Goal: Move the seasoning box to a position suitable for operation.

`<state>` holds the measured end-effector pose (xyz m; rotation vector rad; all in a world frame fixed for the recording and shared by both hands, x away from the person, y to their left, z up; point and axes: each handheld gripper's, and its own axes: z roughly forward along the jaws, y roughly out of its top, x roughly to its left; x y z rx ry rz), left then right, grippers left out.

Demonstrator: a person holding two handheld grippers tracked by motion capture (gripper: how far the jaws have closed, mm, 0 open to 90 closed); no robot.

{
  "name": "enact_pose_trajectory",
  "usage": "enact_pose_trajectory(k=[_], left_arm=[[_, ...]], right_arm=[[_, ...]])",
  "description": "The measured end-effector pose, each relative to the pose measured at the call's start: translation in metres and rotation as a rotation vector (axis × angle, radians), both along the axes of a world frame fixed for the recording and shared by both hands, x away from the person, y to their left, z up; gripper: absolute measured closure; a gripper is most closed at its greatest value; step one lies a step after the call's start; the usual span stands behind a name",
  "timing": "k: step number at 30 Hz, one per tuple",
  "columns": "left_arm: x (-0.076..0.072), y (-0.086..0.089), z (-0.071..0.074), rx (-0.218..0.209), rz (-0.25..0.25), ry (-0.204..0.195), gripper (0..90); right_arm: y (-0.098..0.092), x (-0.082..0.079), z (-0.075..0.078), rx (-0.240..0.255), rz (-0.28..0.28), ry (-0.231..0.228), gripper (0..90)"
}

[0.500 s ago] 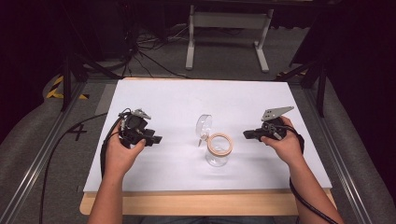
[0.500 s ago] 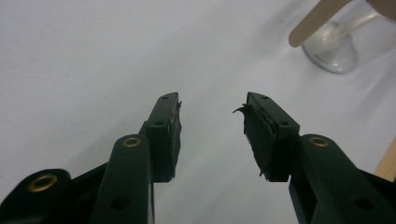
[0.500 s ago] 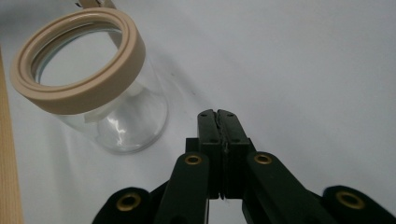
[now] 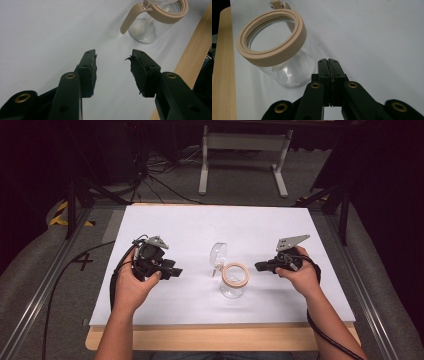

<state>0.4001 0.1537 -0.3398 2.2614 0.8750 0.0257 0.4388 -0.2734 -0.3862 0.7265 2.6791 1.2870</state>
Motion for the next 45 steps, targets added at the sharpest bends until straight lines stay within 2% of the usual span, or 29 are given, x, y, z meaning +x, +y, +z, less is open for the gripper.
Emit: enact_pose_trajectory(k=[1, 4, 11, 14, 20, 24, 27, 35, 43, 45], left_arm=[[0.001, 0.000, -0.001, 0.010, 0.004, 0.025, 56.0], [0.000, -0.003, -0.001, 0.050, 0.018, 0.045, 56.2], [-0.002, -0.006, 0.002, 0.050, 0.007, 0.023, 56.6], [-0.003, -0.006, 0.002, 0.051, 0.009, 0.024, 56.7], [-0.003, -0.005, 0.001, 0.050, 0.012, 0.021, 56.9], [-0.002, -0.005, 0.001, 0.054, 0.014, 0.027, 56.6], [-0.001, -0.005, 0.000, 0.061, 0.006, 0.030, 56.5], [0.001, -0.006, -0.001, 0.051, 0.010, 0.034, 56.0], [0.008, -0.012, -0.002, 0.052, -0.009, 0.032, 55.9], [0.011, -0.014, -0.003, 0.053, -0.012, 0.020, 55.6]], right_arm=[[0.002, 0.000, -0.003, 0.001, 0.005, 0.007, 90.0], [0.007, 0.002, -0.010, -0.012, 0.016, 0.022, 90.0], [0.020, 0.005, -0.026, -0.047, 0.036, 0.052, 90.0], [0.024, 0.005, -0.030, -0.046, 0.042, 0.053, 90.0], [0.033, 0.003, -0.032, -0.050, 0.062, 0.037, 90.0], [0.031, 0.004, -0.032, -0.030, 0.062, 0.042, 90.0], [0.032, 0.004, -0.032, -0.035, 0.062, 0.033, 90.0], [0.033, 0.001, -0.031, -0.062, 0.060, 0.046, 90.0], [0.035, -0.011, -0.029, -0.080, 0.089, 0.058, 90.0], [0.037, -0.015, -0.029, -0.088, 0.096, 0.055, 90.0]])
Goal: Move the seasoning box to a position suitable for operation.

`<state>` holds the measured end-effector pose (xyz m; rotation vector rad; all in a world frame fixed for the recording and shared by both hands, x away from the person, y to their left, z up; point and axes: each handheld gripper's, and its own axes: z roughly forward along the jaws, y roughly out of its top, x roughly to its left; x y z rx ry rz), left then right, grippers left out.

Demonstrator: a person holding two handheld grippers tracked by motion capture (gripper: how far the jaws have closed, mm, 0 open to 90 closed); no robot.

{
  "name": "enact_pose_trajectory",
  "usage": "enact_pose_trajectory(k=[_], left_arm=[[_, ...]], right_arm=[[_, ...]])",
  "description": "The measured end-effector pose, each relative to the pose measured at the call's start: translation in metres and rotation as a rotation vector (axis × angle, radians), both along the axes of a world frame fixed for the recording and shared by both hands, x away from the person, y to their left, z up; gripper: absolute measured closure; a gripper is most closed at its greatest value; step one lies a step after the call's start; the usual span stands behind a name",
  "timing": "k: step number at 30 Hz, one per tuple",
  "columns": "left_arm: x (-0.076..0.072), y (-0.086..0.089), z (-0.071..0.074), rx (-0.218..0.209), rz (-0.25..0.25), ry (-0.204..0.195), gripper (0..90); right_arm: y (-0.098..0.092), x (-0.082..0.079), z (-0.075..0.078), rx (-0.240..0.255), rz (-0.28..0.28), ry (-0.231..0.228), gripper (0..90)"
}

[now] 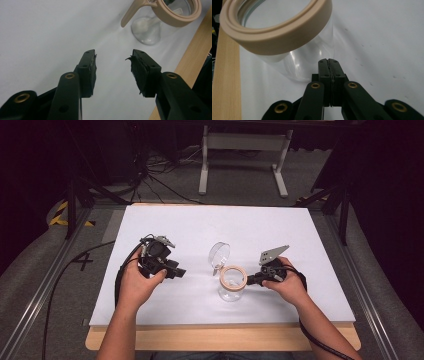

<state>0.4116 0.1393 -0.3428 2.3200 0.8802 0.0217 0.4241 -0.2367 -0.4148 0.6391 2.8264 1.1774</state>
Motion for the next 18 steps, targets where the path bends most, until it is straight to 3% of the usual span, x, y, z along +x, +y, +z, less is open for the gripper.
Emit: enact_pose_trajectory(k=[12, 18], left_arm=[[0.011, -0.007, -0.002, -0.016, -0.003, -0.004, 58.4], [0.012, -0.008, -0.005, -0.028, -0.023, 0.011, 67.5]], right_arm=[[0.011, -0.021, 0.001, -0.020, 0.044, 0.004, 90.0], [0.019, -0.029, 0.002, -0.031, 0.071, 0.009, 90.0]])
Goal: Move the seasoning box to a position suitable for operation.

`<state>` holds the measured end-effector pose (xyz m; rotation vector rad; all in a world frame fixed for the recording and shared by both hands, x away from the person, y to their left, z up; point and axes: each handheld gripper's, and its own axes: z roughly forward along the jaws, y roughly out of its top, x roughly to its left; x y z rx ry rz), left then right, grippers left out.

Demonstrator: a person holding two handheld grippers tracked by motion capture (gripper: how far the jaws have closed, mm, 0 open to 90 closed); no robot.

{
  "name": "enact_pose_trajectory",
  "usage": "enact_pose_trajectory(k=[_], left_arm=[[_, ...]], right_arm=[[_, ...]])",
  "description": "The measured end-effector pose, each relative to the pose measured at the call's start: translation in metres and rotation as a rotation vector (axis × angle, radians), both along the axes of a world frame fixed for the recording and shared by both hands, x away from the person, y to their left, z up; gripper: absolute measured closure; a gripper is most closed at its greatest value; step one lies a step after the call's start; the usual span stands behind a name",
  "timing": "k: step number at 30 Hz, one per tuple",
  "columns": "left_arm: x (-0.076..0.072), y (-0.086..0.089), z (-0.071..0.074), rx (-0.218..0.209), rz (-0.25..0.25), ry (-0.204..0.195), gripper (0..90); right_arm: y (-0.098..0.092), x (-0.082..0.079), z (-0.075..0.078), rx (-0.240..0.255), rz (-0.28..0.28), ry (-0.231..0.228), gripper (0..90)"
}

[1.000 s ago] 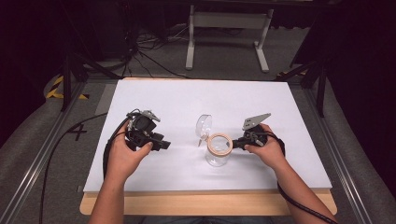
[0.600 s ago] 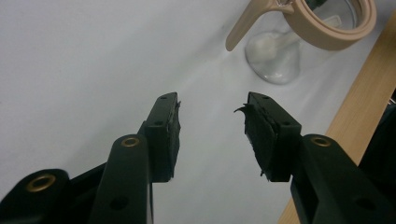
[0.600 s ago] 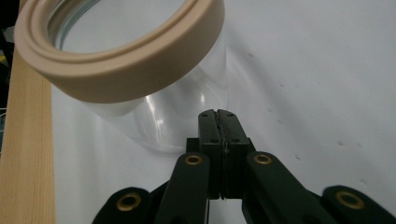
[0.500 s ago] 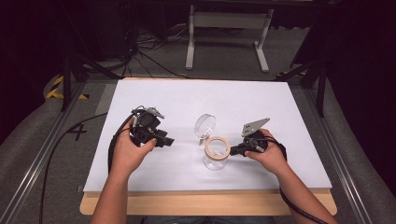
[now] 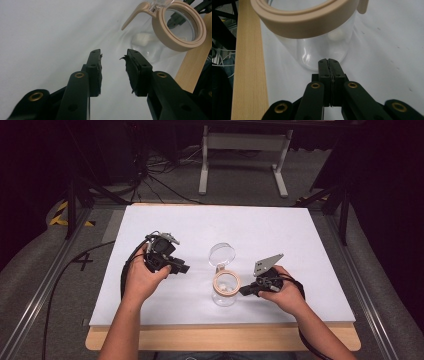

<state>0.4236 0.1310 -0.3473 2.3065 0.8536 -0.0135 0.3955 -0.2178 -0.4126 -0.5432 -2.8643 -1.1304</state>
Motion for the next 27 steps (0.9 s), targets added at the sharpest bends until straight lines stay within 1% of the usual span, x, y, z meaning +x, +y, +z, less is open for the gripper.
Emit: enact_pose_trajectory(k=[1, 2, 3, 6, 9, 10, 12, 13, 14, 16, 17, 19, 20, 22, 24, 25, 26, 27], left_arm=[[0.000, 0.000, 0.000, 0.001, -0.003, 0.001, 67.5], [0.000, 0.000, 0.000, -0.002, -0.002, -0.005, 70.1], [0.001, 0.001, 0.000, -0.003, -0.005, -0.011, 70.1], [0.001, 0.000, 0.001, 0.004, 0.005, -0.025, 71.0], [0.002, 0.000, 0.001, -0.008, 0.000, -0.017, 71.0], [0.002, -0.001, 0.001, -0.007, -0.010, -0.015, 71.0], [0.003, -0.001, 0.000, -0.009, -0.014, -0.014, 71.0], [0.003, -0.001, 0.000, -0.003, -0.013, -0.012, 70.9], [0.003, -0.001, 0.000, -0.007, -0.003, -0.022, 70.9], [0.004, -0.002, 0.000, -0.007, -0.009, -0.025, 70.9], [0.004, -0.003, 0.000, -0.011, -0.009, -0.021, 70.9], [0.004, -0.003, 0.000, -0.008, -0.009, -0.024, 70.9], [0.004, -0.004, 0.000, -0.018, -0.005, -0.029, 71.2], [0.004, -0.006, 0.001, -0.033, -0.004, -0.038, 74.0], [0.004, -0.009, 0.001, -0.059, -0.009, -0.054, 77.4], [0.005, -0.010, 0.001, -0.082, -0.014, -0.058, 78.8], [0.006, -0.013, 0.001, -0.119, -0.014, -0.060, 80.4], [0.006, -0.014, 0.002, -0.128, -0.018, -0.065, 82.7]], right_arm=[[0.001, -0.001, 0.000, -0.002, 0.004, -0.001, 90.0], [0.004, -0.004, 0.000, 0.000, 0.013, 0.004, 90.0], [0.004, -0.004, 0.000, 0.000, 0.013, 0.004, 90.0], [0.009, -0.007, 0.000, -0.004, 0.032, -0.004, 90.0], [0.012, -0.009, -0.001, -0.007, 0.041, -0.003, 90.0], [0.013, -0.010, -0.001, -0.006, 0.041, 0.000, 90.0], [0.015, -0.010, -0.001, -0.010, 0.044, -0.005, 90.0], [0.016, -0.011, -0.001, -0.009, 0.048, -0.005, 90.0], [0.017, -0.011, -0.002, -0.008, 0.051, -0.004, 90.0], [0.019, -0.013, -0.003, -0.016, 0.055, -0.003, 90.0], [0.019, -0.013, -0.004, -0.013, 0.060, 0.001, 90.0], [0.018, -0.013, -0.004, -0.010, 0.062, -0.001, 90.0], [0.017, -0.014, -0.003, -0.006, 0.058, 0.006, 90.0], [0.014, -0.015, 0.001, -0.006, 0.046, -0.004, 90.0], [0.011, -0.016, 0.006, 0.003, 0.035, -0.018, 90.0], [0.010, -0.017, 0.009, 0.009, 0.027, -0.018, 90.0], [0.008, -0.018, 0.012, 0.015, 0.017, -0.019, 90.0], [0.007, -0.019, 0.015, 0.020, 0.008, -0.030, 90.0]])
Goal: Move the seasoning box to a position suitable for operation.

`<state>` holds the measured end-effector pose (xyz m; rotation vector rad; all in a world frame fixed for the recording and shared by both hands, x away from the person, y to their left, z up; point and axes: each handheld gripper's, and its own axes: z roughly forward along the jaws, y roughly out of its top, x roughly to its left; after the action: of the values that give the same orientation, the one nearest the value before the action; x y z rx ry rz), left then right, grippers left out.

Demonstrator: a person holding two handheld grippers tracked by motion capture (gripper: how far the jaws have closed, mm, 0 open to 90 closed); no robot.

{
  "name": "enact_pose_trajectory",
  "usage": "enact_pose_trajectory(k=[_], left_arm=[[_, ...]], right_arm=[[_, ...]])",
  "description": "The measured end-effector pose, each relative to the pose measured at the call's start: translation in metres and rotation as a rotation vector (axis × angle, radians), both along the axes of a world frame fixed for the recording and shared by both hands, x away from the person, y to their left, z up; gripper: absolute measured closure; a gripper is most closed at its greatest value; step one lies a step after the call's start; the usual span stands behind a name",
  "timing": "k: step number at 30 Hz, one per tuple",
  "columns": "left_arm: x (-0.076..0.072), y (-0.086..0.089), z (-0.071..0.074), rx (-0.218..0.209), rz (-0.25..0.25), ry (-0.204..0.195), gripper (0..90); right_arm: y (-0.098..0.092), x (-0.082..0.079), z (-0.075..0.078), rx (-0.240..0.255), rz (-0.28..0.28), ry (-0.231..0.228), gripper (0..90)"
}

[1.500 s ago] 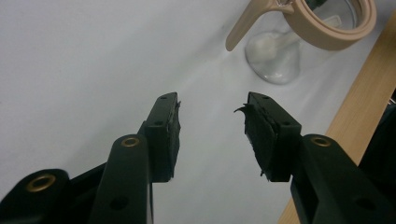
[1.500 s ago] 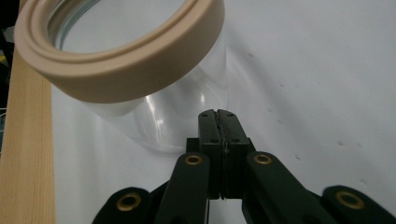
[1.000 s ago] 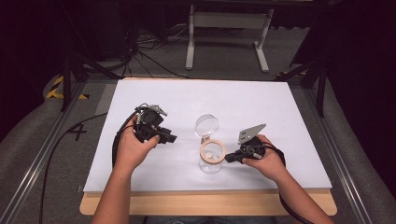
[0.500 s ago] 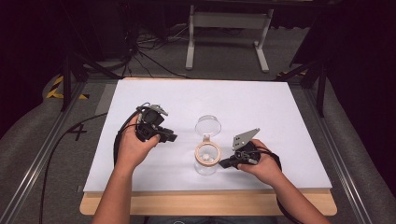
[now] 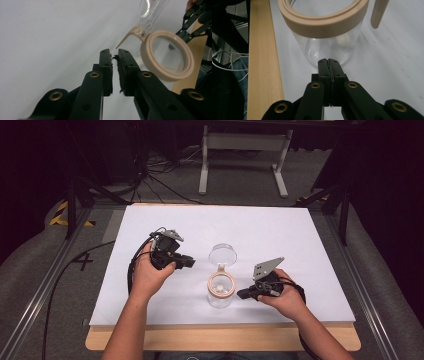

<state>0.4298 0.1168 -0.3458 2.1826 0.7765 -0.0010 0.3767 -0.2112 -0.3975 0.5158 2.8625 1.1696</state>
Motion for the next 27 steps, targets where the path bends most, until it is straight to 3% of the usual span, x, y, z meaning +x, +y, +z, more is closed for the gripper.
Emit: enact_pose_trajectory(k=[4, 10, 17, 19, 27], left_arm=[[0.001, -0.006, 0.001, -0.025, 0.025, -0.036, 88.1], [0.006, -0.015, 0.000, -0.091, 0.074, -0.058, 89.6], [0.010, -0.033, 0.011, -0.165, 0.084, -0.143, 89.5], [0.013, -0.038, 0.013, -0.162, 0.070, -0.159, 89.5], [0.018, -0.050, 0.012, -0.163, 0.030, -0.150, 89.5]], right_arm=[[-0.003, -0.002, 0.009, 0.017, -0.024, -0.023, 90.0], [0.001, -0.007, 0.021, 0.058, -0.015, -0.046, 90.0], [0.006, -0.013, 0.025, 0.062, 0.006, -0.061, 90.0], [0.006, -0.014, 0.026, 0.070, 0.003, -0.061, 90.0], [0.011, -0.020, 0.030, 0.095, 0.008, -0.065, 90.0]])
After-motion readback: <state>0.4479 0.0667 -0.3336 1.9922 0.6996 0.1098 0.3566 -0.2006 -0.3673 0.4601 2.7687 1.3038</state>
